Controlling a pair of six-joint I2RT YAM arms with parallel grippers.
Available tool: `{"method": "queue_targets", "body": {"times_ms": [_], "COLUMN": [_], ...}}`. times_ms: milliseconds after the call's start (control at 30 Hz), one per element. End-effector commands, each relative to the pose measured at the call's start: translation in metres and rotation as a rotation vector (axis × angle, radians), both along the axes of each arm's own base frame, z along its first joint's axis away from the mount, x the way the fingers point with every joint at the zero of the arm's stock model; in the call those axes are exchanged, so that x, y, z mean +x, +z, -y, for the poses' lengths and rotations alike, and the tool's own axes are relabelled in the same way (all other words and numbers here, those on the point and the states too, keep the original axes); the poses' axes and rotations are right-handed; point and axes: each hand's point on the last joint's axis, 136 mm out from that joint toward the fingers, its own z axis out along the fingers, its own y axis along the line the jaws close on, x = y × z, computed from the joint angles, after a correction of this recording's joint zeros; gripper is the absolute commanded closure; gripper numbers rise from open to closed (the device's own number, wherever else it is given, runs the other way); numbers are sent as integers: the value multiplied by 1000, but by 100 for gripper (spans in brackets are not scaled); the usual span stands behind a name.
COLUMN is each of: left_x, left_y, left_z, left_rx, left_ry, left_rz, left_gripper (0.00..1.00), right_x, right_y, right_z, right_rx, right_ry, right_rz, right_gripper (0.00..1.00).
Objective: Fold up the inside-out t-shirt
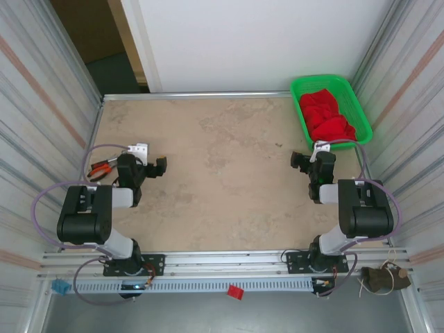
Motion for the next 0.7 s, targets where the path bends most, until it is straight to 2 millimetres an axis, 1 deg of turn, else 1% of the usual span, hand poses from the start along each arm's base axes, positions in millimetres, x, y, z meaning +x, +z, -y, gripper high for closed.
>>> {"method": "queue_targets", "body": {"times_ms": [0,667], "left_x": [4,5], "left_y": [9,9], "left_z": [-1,0], "left_rx": [5,10], "left_ry": [-9,-8], "left_rz": [24,23], "left_gripper": [1,1], "right_x": [1,2], "right_y": [7,6], "right_z": [-1,-1], "right_rx": [-9,5], "right_ry": [15,24], "right_rz": [28,24], "right_gripper": [1,1]}}
